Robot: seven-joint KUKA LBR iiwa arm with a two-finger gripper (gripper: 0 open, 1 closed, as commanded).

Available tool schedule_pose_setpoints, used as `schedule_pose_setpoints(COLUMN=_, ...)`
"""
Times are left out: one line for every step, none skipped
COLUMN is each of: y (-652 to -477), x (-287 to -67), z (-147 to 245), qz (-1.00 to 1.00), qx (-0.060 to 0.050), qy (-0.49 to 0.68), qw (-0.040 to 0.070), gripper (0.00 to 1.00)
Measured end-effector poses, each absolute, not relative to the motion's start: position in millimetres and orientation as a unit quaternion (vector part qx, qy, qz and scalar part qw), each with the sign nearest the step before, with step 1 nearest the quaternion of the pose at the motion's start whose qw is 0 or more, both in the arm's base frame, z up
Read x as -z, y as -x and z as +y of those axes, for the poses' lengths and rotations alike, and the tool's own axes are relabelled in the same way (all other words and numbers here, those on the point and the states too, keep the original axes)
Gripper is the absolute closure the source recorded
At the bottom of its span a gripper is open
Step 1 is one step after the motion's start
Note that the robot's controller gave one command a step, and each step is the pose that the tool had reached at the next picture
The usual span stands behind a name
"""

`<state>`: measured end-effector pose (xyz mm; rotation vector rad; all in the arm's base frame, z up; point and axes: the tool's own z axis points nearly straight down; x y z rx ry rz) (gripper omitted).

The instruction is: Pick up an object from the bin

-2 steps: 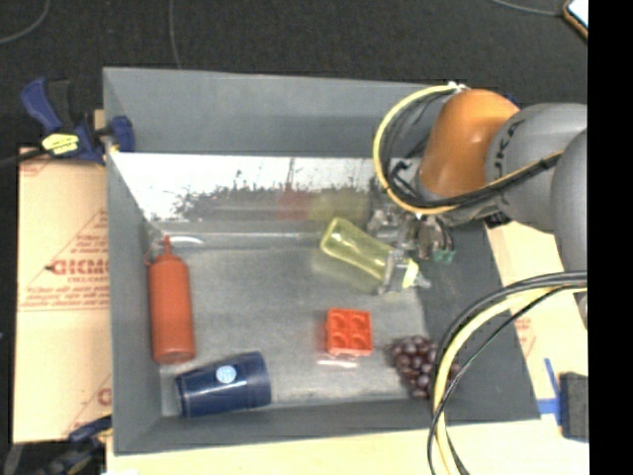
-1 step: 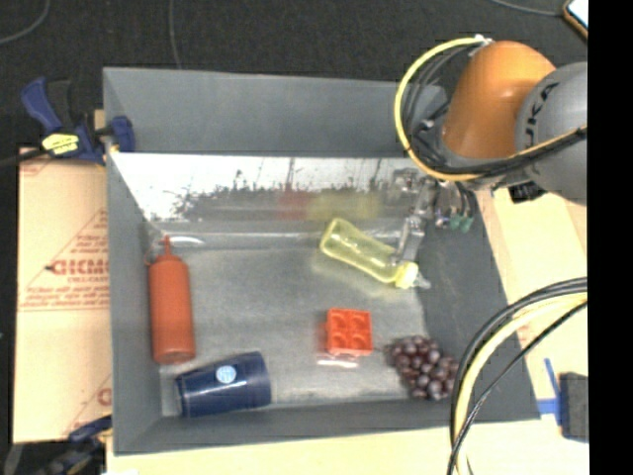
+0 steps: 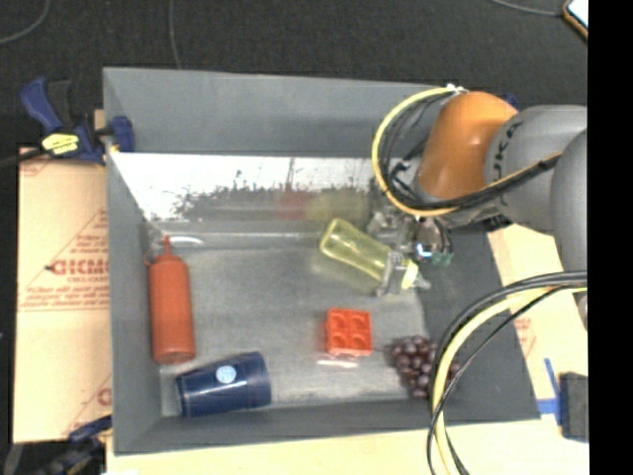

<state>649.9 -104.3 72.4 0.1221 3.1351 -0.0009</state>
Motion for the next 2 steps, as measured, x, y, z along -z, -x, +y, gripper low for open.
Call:
schedule_pose_setpoints(y=-640.5, x=-71.0, z=-94.4, qz=0.985, qx=0.001, qy=-0.171, qw=0.016, gripper=0.0)
schedule_pose_setpoints(y=-650.4, x=-73.7, z=-105.2, qz=0.999, qx=0.001, qy=-0.051, qw=0.006, gripper=1.0)
